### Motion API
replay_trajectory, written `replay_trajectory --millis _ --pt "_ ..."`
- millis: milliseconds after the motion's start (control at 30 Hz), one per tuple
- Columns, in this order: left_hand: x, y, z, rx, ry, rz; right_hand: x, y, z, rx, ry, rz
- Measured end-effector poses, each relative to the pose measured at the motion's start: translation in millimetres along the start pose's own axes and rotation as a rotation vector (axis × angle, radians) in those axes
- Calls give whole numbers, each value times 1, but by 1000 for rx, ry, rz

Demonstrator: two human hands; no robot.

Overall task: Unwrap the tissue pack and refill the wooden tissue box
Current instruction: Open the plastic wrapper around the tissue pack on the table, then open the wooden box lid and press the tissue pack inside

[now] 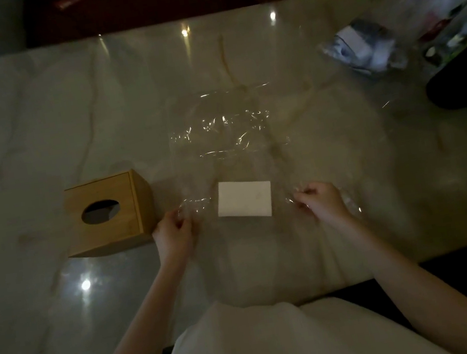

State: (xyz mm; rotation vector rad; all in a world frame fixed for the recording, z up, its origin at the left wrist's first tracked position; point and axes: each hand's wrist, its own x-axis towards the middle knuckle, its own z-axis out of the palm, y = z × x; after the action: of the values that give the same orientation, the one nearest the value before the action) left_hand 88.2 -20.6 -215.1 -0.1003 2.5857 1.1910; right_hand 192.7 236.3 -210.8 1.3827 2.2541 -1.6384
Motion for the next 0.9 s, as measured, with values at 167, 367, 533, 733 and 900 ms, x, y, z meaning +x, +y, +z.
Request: replay_trajectory --millis 167,367,533,733,900 --pt "2 12 -3 45 57 28 1 -8 7 -68 52 -76" --pt "1 21 -10 72 5 87 -5 -29 7 -440 209 -184" --pt "4 31 -32 290 -12 340 -17 -65 14 -653 273 -460" --pt "3 50 -83 391 108 583 -47 -118 55 -674 304 -818" --pt "7 30 -128 480 124 672 -79 -138 109 -657 239 -966"
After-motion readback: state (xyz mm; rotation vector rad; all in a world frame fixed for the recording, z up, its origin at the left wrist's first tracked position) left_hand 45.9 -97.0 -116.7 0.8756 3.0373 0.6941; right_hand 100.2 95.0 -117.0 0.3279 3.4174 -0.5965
